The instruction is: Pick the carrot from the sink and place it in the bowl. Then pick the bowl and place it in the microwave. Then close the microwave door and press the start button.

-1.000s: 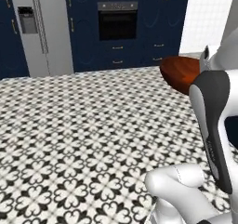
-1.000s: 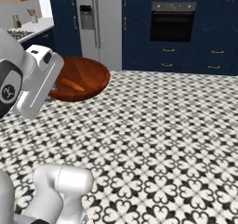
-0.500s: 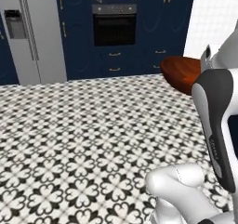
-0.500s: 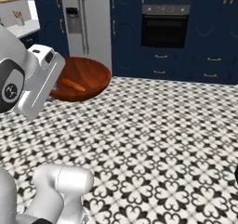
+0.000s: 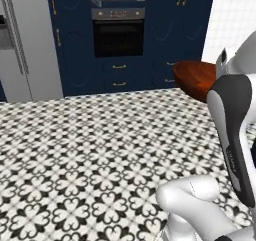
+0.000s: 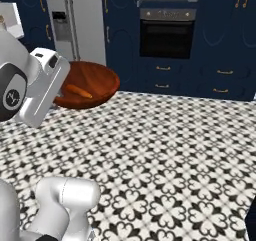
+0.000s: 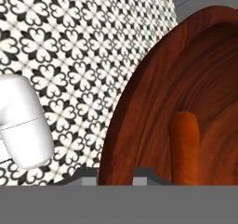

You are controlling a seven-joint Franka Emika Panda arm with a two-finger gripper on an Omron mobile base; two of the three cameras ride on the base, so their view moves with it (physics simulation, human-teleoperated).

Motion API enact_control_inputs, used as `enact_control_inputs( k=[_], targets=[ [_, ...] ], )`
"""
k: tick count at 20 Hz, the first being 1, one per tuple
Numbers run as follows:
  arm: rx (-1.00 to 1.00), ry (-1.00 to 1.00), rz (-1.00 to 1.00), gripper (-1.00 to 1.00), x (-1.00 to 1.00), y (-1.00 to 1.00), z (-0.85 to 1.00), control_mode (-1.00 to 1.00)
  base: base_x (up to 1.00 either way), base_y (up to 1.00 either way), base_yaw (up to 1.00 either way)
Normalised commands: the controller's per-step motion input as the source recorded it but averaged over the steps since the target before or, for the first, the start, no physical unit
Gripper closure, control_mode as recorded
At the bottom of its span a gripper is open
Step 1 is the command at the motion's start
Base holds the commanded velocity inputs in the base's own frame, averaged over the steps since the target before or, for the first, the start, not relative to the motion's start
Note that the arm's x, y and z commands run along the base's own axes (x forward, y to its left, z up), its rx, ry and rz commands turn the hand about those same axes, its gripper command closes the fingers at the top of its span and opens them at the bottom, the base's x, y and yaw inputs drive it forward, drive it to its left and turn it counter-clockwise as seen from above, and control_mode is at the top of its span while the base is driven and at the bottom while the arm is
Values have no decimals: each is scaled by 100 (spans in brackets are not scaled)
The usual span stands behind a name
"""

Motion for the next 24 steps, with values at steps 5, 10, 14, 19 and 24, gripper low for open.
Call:
enact_control_inputs(
  k=[5, 10, 14, 19, 24],
  targets=[
    [0, 0, 0, 100, 0, 0, 0, 100, 100, -51, 4],
    [0, 0, 0, 100, 0, 0, 0, 100, 100, -52, 7],
    [0, 0, 0, 100, 0, 0, 0, 100, 100, -48, 6],
    [0, 0, 0, 100, 0, 0, 0, 100, 100, -43, 5],
    [0, 0, 0, 100, 0, 0, 0, 100, 100, -34, 6]
  ],
)
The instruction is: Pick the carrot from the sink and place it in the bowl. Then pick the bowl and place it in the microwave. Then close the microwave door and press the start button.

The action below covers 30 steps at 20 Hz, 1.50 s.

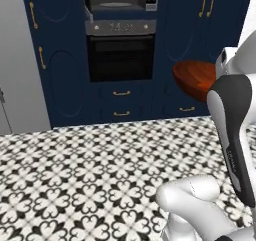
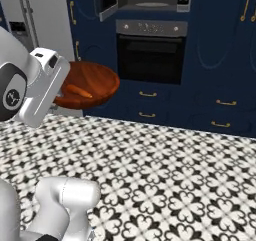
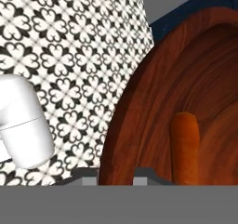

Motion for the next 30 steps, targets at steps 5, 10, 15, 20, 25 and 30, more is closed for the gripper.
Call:
enact_control_inputs(
  k=[5, 10, 15, 20, 25, 30],
  targets=[
    [0, 0, 0, 100, 0, 0, 0, 100, 100, -34, 6],
    [0, 0, 0, 100, 0, 0, 0, 100, 100, -32, 2],
    [0, 0, 0, 100, 0, 0, 0, 100, 100, -24, 0],
    [0, 0, 0, 100, 0, 0, 0, 100, 100, -21, 0],
    [0, 0, 0, 100, 0, 0, 0, 100, 100, -20, 0],
    [0, 0, 0, 100, 0, 0, 0, 100, 100, -8, -2]
  ],
)
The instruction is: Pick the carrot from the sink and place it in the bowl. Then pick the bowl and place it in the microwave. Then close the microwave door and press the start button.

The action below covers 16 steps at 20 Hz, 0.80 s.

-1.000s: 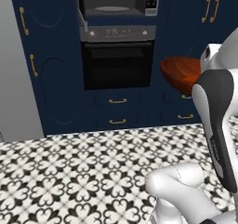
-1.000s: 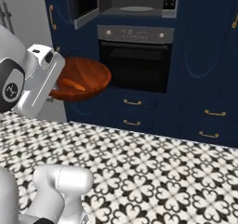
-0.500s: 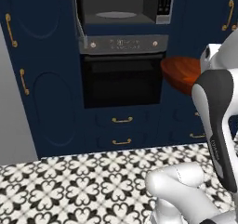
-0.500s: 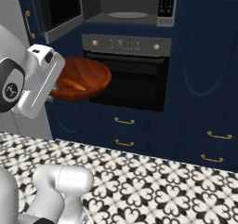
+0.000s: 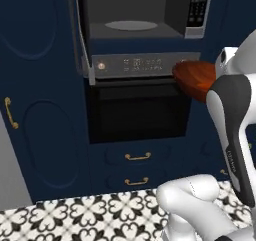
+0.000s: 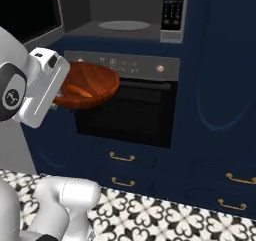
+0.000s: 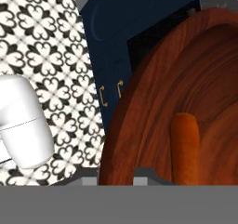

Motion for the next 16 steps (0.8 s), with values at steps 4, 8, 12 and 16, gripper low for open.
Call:
enact_control_inputs(
  k=[4, 8, 12, 16],
  targets=[
    [0, 0, 0, 100, 0, 0, 0, 100, 100, 0, -10],
    [0, 0, 0, 100, 0, 0, 0, 100, 100, 15, -13],
    [0, 0, 0, 100, 0, 0, 0, 100, 52, 28, -5],
    [0, 0, 0, 100, 0, 0, 0, 100, -23, 32, 0]
  ],
)
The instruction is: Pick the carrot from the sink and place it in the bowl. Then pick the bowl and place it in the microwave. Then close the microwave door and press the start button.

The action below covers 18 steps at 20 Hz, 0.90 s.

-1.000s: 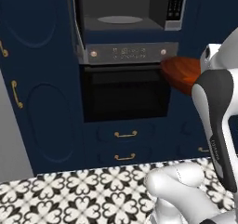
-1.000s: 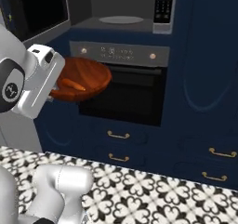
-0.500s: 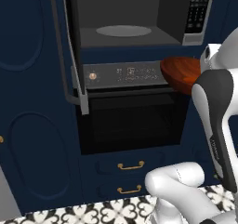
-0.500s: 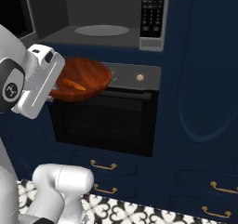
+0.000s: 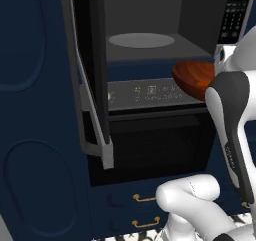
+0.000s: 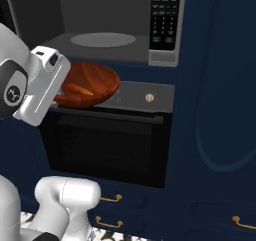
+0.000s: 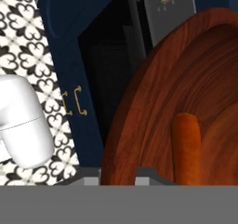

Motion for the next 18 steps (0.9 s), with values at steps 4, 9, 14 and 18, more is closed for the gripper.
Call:
enact_control_inputs(
  k=[4, 9, 14, 18],
  targets=[
    [0, 0, 0, 100, 0, 0, 0, 100, -17, 1, -2],
    [0, 0, 0, 100, 0, 0, 0, 100, 0, -12, -1],
    [10, -7, 1, 100, 51, -6, 44, -100, 4, -2, 0],
    [13, -14, 18, 100, 100, 0, 66, -100, 0, 0, 0]
  ],
)
